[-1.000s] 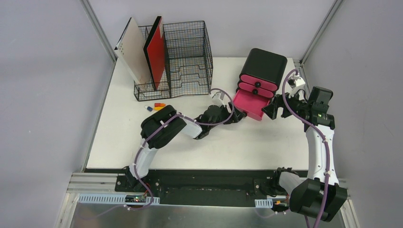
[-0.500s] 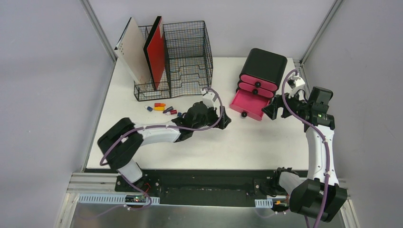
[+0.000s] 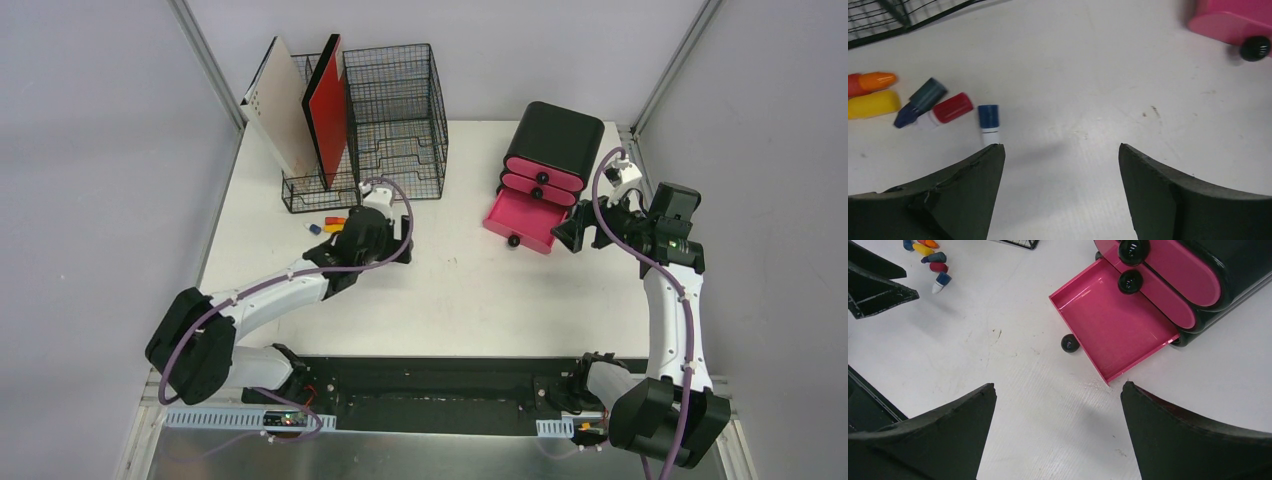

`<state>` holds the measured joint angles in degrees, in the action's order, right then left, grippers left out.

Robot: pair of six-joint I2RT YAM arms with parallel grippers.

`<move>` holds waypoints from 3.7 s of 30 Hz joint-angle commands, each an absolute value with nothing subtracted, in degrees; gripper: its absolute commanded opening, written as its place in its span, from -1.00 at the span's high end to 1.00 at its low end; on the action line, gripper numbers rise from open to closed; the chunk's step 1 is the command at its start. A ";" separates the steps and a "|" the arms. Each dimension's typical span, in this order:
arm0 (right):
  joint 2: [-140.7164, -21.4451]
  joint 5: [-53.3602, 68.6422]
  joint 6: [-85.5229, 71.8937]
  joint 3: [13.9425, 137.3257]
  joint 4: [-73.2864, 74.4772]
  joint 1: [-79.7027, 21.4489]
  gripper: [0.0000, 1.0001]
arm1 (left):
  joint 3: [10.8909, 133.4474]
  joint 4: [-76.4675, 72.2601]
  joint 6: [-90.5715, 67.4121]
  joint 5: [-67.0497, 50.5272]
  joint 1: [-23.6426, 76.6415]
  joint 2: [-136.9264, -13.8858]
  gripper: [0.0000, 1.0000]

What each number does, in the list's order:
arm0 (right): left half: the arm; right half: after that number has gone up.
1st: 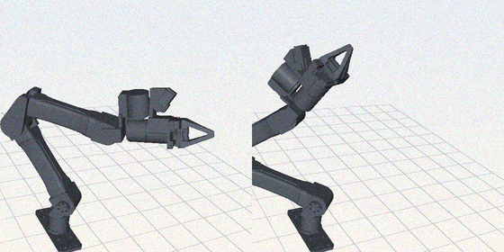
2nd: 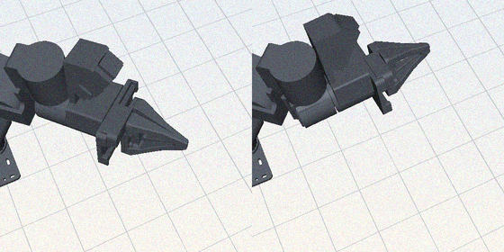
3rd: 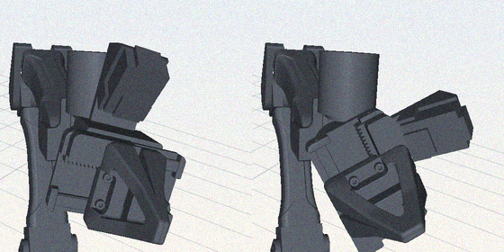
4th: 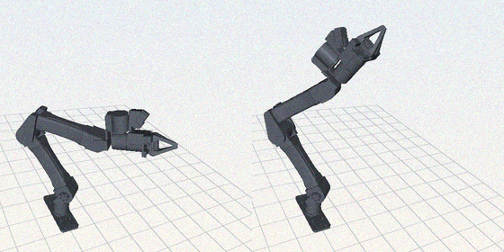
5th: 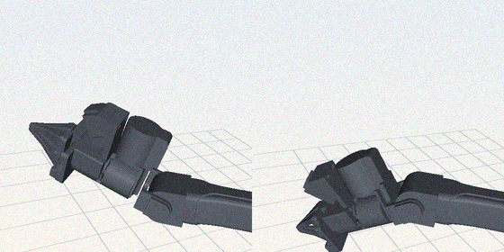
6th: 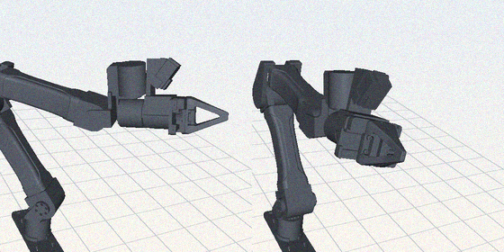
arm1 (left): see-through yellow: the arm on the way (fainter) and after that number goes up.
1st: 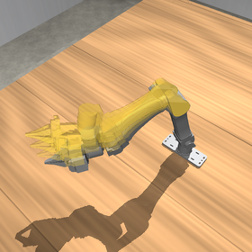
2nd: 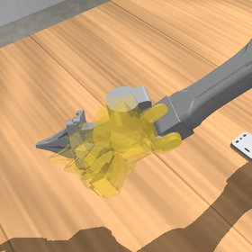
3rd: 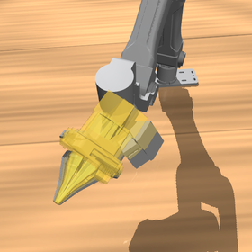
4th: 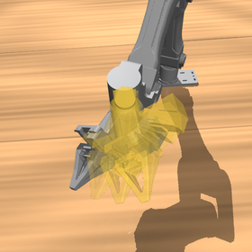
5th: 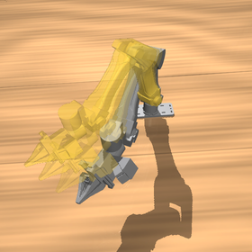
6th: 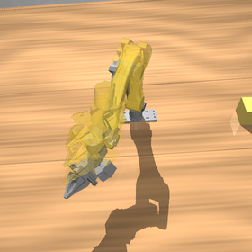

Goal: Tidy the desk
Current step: Pick up the stationery from the center of the board.

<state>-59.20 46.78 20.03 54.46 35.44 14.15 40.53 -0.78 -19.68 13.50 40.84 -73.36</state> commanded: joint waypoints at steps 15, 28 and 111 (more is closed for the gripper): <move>-58.01 48.34 21.09 54.05 33.94 14.50 -0.98 | 48.52 6.54 -15.86 11.69 29.11 -84.88 -0.34; -58.10 48.34 21.18 54.05 33.94 14.57 -0.98 | 52.24 10.85 -16.60 12.84 28.65 -89.55 -0.10; -60.42 71.56 17.86 51.39 31.71 14.60 -0.98 | 41.55 -28.52 -43.24 -7.83 43.15 -78.33 1.00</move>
<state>-60.40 65.93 18.98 51.68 34.87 14.50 39.48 -16.36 -38.59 -8.58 40.53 -76.82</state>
